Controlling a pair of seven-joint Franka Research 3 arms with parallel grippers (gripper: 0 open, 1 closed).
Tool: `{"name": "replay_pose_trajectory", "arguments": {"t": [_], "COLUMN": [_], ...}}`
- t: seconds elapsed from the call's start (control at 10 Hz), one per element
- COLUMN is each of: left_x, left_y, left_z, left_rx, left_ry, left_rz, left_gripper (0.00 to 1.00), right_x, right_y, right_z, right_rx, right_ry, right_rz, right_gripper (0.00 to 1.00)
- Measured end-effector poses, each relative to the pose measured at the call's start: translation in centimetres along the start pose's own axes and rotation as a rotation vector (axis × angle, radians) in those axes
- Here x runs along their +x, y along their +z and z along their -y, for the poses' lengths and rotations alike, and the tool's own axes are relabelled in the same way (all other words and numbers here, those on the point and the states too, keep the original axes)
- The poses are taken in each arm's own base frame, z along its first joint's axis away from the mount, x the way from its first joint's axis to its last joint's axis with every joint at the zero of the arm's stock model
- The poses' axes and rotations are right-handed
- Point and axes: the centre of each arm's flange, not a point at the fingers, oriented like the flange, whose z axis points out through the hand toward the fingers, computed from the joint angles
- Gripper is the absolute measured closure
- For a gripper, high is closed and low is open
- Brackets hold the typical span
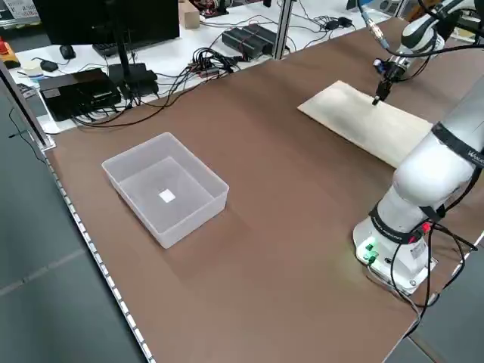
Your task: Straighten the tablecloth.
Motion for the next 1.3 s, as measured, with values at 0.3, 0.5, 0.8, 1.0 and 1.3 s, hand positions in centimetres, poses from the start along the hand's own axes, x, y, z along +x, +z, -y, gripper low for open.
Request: {"name": "replay_pose_trajectory", "arguments": {"t": [0.3,0.5,0.8,1.0,1.3], "left_x": [0.0,0.0,0.0,0.0,0.0], "left_y": [0.0,0.0,0.0,0.0,0.0], "left_z": [0.0,0.0,0.0,0.0,0.0], "left_rx": [0.0,0.0,0.0,0.0,0.0], "left_ry": [0.0,0.0,0.0,0.0,0.0], "left_rz": [0.0,0.0,0.0,0.0,0.0], "left_gripper": [0.03,0.03,0.03,0.03,0.02], "right_x": [0.6,0.5,0.7,0.7,0.9], "right_y": [-0.6,-0.8,-2.1,-2.7,-4.1], "right_z": [-0.9,-1.1,-3.0,-3.9,-5.8], "right_rx": [0.004,0.007,0.01,0.012,0.018], "right_ry": [0.016,-0.003,-0.038,-0.064,-0.105], "right_rz": [-0.011,-0.014,-0.022,-0.024,-0.031], "right_gripper": [0.92,0.92,0.92,0.92,0.92]}}
